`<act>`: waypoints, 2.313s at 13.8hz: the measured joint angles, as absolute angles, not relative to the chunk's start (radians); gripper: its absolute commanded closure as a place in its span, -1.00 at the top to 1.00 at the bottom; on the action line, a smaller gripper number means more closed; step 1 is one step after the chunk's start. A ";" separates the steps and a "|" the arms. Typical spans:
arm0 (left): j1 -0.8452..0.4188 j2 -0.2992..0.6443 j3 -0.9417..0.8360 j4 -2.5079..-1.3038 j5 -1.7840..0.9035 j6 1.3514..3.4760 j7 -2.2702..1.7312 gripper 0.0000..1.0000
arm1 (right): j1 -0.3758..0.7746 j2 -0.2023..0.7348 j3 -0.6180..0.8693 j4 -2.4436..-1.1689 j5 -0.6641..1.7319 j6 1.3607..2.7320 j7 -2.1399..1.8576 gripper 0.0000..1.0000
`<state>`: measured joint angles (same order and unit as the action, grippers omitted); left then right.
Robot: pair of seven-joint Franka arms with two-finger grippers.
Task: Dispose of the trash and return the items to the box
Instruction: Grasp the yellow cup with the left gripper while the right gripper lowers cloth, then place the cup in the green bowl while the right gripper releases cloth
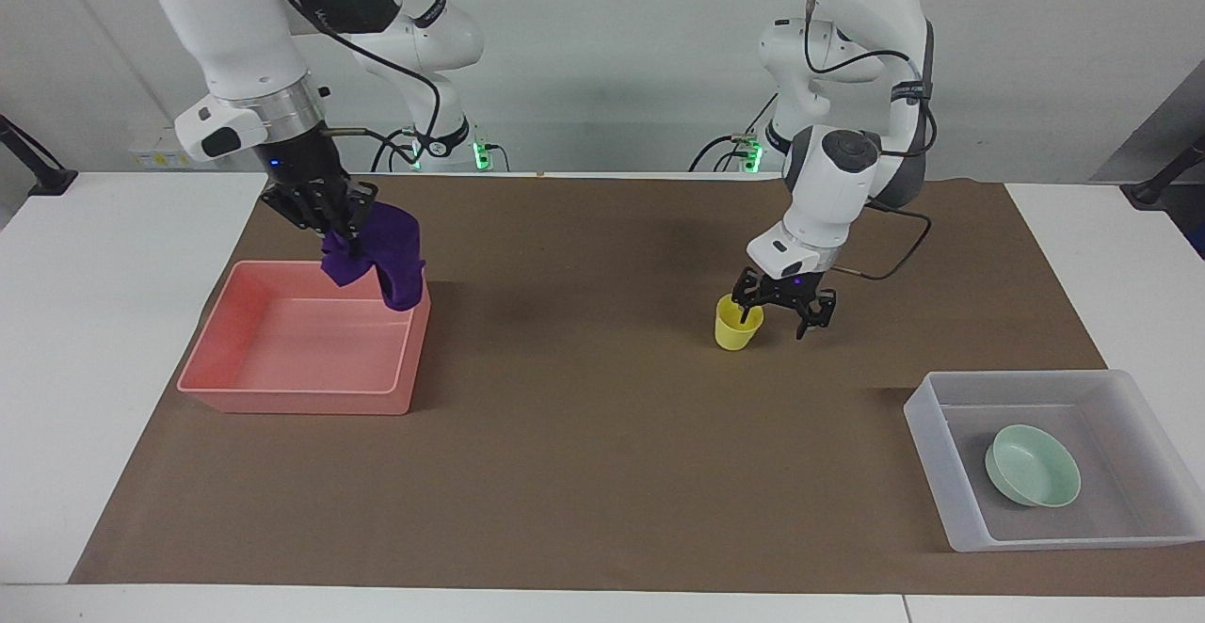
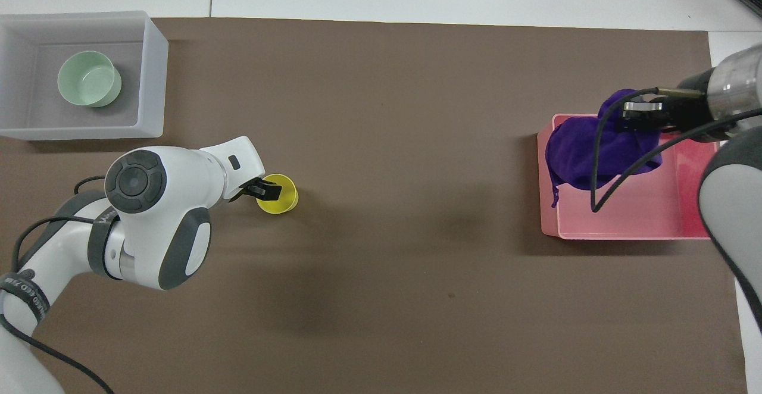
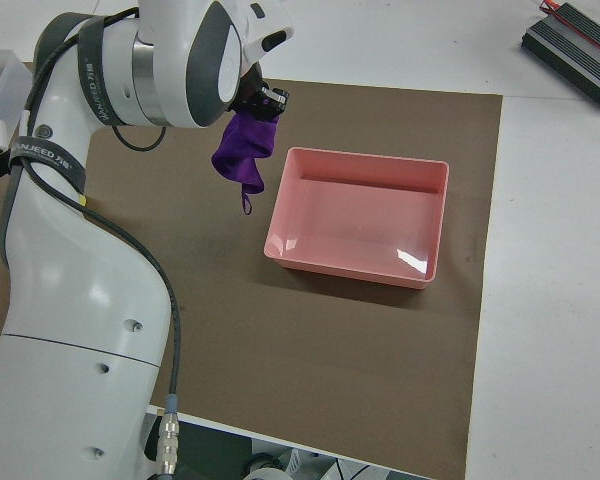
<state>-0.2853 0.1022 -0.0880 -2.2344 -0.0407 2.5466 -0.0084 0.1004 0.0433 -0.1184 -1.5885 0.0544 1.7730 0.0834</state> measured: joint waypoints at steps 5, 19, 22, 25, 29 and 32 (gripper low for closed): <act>-0.304 0.118 -0.083 -2.246 -0.041 2.573 -0.090 -1.00 | -0.036 0.045 -0.120 -1.669 0.045 1.867 -0.121 -1.00; -0.087 0.121 -0.062 -2.025 -0.041 2.511 -0.077 -1.00 | -0.067 0.118 -0.111 -2.076 0.018 2.344 -0.180 -1.00; -0.009 0.159 -0.060 -1.951 -0.041 2.534 -0.006 -1.00 | -0.068 0.141 -0.112 -2.116 0.018 2.408 -0.180 -1.00; 0.082 0.204 -0.060 -1.863 -0.041 2.536 0.057 -1.00 | -0.070 0.157 -0.114 -2.121 0.018 2.416 -0.177 0.79; 0.157 0.310 -0.061 -1.715 -0.041 2.498 0.098 -1.00 | -0.069 0.157 -0.113 -2.120 0.018 2.416 -0.165 1.00; 0.205 0.395 -0.062 -1.591 -0.041 2.421 0.161 -1.00 | -0.068 0.149 -0.112 -2.112 0.018 2.415 -0.164 1.00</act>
<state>0.2051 0.3946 -0.0617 -1.5912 -0.0407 2.4206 0.1609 -0.0685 0.1486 -0.1121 -2.1120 0.0182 2.4152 -0.1641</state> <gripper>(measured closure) 0.960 0.110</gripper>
